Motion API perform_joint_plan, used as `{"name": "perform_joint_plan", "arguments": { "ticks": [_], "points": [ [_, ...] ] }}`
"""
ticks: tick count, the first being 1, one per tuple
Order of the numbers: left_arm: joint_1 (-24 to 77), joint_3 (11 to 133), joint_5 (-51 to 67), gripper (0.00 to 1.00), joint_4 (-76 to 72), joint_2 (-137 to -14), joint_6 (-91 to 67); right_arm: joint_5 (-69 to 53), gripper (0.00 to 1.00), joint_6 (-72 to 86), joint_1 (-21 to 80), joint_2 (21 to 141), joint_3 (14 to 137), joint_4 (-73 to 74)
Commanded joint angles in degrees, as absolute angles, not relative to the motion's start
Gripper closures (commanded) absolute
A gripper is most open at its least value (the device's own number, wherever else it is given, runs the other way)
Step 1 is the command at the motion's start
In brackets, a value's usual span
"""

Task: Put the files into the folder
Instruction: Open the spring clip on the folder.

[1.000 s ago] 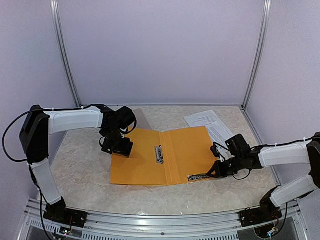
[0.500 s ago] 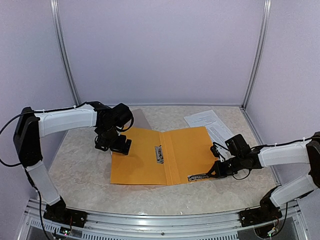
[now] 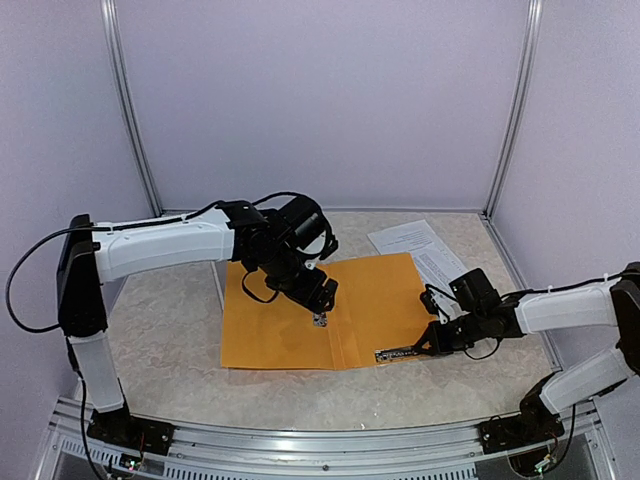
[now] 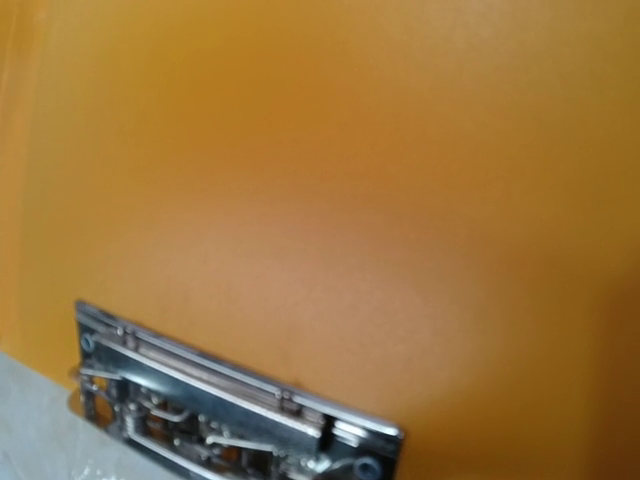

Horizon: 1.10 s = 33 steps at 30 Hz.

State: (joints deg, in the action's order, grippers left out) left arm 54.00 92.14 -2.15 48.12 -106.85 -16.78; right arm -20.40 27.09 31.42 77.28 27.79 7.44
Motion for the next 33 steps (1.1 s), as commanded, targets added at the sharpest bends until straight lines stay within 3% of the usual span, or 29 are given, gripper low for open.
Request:
{"name": "perform_joint_plan", "arguments": {
  "ticks": [1, 9, 13, 33],
  "points": [
    [57.5, 94.9, 5.7, 0.14, 39.4, -113.4, -7.1, -16.4, 1.0, 26.6, 32.0, 79.8, 25.6, 10.8],
    [59.3, 95.6, 18.6, 0.29, 26.9, -119.8, -0.5, -16.5, 1.0, 26.4, 32.0, 80.5, 25.5, 10.6],
    [60.5, 94.3, 21.6, 0.31, 21.4, -121.3, 4.0, -16.8, 1.0, 26.5, 32.0, 80.5, 25.6, 10.5],
    [62.3, 95.7, 21.2, 0.54, 14.9, -131.4, 14.8, -17.2, 1.0, 27.1, 32.0, 79.9, 23.9, 9.3]
  ]
}}
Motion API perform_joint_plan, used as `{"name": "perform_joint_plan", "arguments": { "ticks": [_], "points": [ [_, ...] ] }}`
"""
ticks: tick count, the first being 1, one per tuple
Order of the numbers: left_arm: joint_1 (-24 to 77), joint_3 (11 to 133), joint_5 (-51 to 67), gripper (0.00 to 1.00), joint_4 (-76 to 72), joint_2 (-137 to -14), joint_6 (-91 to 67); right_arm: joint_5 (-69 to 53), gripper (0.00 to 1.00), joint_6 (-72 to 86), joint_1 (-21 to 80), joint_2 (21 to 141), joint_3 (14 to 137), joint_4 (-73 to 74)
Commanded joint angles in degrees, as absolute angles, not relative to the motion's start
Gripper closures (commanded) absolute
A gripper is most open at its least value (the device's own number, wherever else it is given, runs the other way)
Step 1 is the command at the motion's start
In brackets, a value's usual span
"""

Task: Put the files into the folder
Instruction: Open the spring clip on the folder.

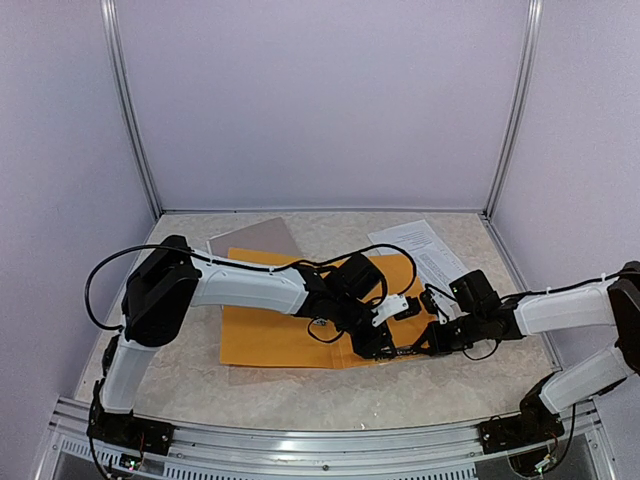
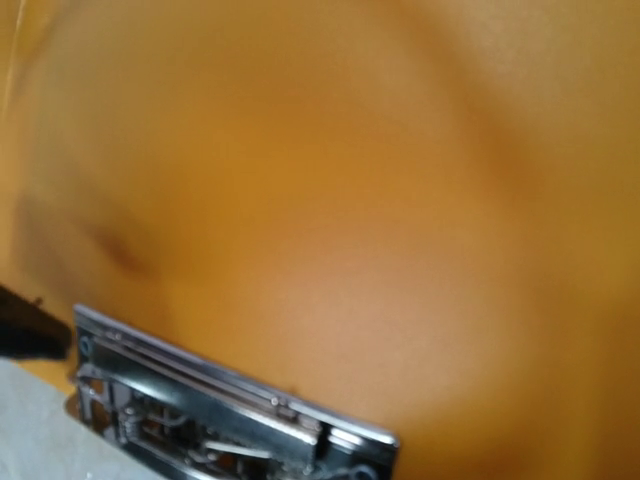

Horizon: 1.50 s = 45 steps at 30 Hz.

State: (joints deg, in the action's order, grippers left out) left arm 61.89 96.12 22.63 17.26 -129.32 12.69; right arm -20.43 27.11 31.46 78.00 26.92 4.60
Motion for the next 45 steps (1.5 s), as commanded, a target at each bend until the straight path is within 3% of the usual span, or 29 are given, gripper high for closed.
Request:
{"name": "perform_joint_plan", "arguments": {
  "ticks": [1, 28, 45],
  "points": [
    [62.3, 95.4, 21.1, 0.55, 14.6, -131.7, 14.9, -17.4, 1.0, 27.2, 32.0, 79.8, 23.9, 9.3],
    [63.1, 82.8, 15.6, 0.77, 8.0, -131.0, 18.2, -16.3, 1.0, 26.7, 32.0, 83.0, 23.1, 8.5],
    [64.4, 79.9, 17.7, 0.82, 8.0, -130.5, 21.9, -13.3, 1.0, 27.2, 32.0, 87.1, 25.1, 8.5]
  ]
}}
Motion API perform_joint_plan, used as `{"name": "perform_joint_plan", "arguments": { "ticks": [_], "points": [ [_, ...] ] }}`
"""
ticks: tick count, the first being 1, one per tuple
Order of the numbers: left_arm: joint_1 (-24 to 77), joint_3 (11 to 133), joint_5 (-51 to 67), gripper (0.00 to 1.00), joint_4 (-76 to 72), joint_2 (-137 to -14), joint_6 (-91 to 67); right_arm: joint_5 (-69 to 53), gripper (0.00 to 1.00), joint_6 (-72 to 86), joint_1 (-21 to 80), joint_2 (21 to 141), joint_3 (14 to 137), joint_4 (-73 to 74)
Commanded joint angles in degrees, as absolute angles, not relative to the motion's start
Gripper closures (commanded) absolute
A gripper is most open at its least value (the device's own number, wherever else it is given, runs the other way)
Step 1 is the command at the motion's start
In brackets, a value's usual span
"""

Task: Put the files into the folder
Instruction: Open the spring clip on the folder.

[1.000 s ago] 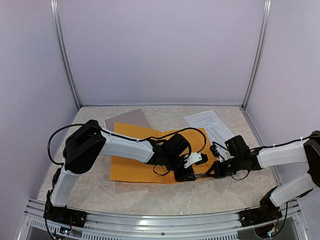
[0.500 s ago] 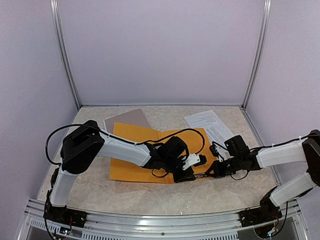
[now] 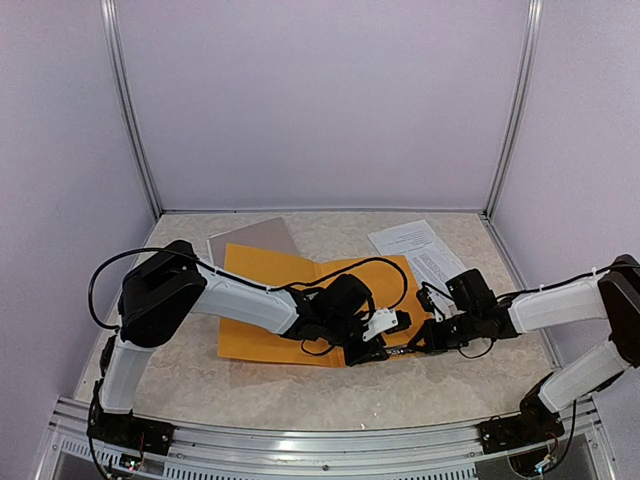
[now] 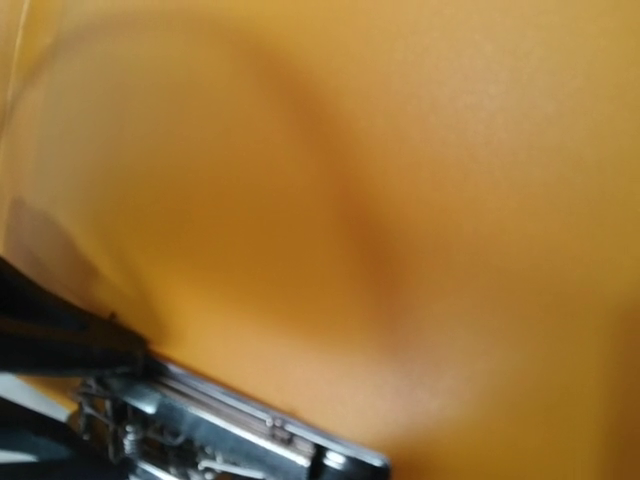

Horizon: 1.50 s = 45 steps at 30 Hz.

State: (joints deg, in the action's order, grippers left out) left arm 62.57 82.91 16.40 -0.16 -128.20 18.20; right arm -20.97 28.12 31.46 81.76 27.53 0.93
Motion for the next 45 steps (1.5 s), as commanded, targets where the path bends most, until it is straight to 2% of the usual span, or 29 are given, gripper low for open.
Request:
{"name": "perform_joint_plan", "arguments": {
  "ticks": [1, 16, 33, 45],
  "points": [
    [64.5, 80.0, 17.9, 0.82, 8.0, -130.6, 21.9, -13.0, 1.0, 27.2, 31.9, 87.7, 25.1, 8.5],
    [64.9, 80.0, 18.5, 0.83, 9.2, -130.5, 23.3, -12.7, 1.0, 27.4, 32.0, 84.6, 26.5, 7.1],
    [64.9, 80.1, 17.9, 0.84, 9.3, -130.5, 22.7, -10.6, 1.0, 28.1, 32.2, 87.3, 22.3, 5.5],
    [64.8, 80.1, 18.2, 0.85, 10.3, -130.3, 23.1, -10.6, 1.0, 27.6, 33.0, 83.9, 26.0, 6.0]
  ]
}}
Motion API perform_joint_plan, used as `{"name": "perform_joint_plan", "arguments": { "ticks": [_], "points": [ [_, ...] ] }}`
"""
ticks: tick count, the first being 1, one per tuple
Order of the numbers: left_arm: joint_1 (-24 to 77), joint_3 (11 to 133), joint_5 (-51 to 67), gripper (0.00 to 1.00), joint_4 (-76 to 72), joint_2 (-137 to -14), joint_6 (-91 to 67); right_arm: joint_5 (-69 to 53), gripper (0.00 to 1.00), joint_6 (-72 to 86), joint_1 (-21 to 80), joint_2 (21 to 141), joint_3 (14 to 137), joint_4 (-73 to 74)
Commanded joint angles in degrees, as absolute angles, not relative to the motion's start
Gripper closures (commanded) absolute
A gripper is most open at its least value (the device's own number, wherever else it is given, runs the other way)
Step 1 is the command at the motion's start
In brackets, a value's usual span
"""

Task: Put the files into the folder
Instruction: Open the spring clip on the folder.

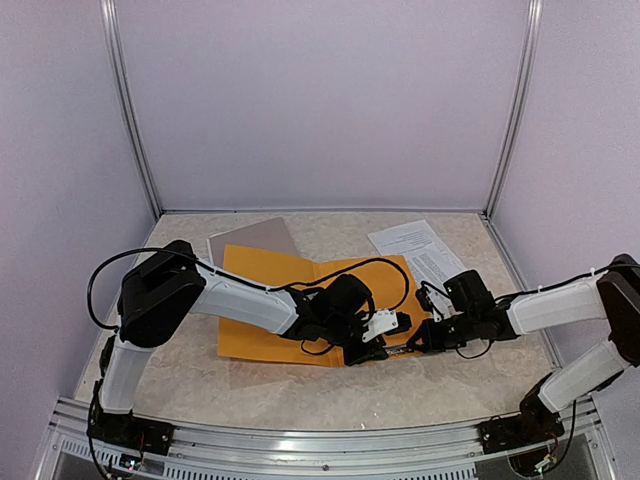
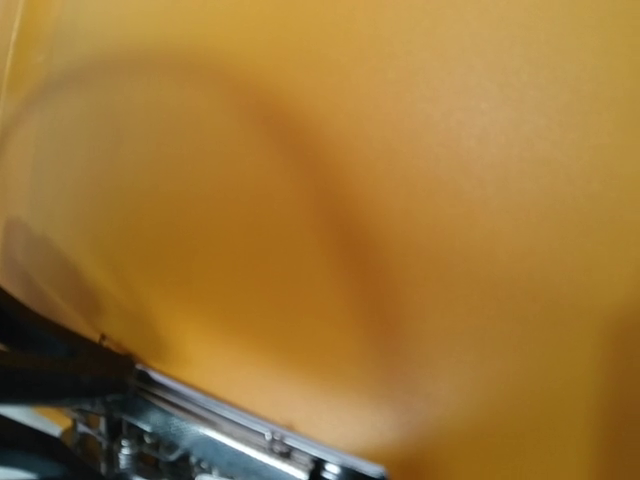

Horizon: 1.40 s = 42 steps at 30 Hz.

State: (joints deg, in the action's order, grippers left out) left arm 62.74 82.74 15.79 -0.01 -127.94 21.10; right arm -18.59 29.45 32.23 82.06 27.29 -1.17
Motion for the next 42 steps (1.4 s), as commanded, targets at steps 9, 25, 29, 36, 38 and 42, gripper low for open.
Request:
{"name": "perform_joint_plan", "arguments": {
  "ticks": [9, 25, 29, 36, 38, 42],
  "points": [
    [64.5, 80.5, 17.4, 0.86, 10.2, -130.4, 22.6, -12.7, 1.0, 27.4, 33.2, 76.9, 26.5, 8.2],
    [63.8, 80.1, 15.8, 0.74, 8.3, -129.6, 18.5, -15.7, 1.0, 30.2, 35.1, 68.7, 27.3, 8.6],
    [63.3, 80.1, 15.5, 0.6, 6.5, -128.3, 16.5, -16.0, 1.0, 31.2, 36.1, 66.1, 27.2, 9.1],
    [62.8, 78.8, 13.6, 0.38, 2.2, -125.9, 13.2, -16.5, 0.85, 32.2, 36.8, 63.0, 26.8, 9.1],
    [62.7, 78.9, 13.6, 0.36, 1.9, -125.5, 12.7, -15.5, 0.73, 32.2, 36.8, 61.4, 27.0, 10.0],
    [62.7, 79.3, 13.8, 0.34, 1.8, -125.2, 12.1, -14.2, 0.45, 32.0, 36.8, 59.9, 27.9, 12.3]
  ]
}}
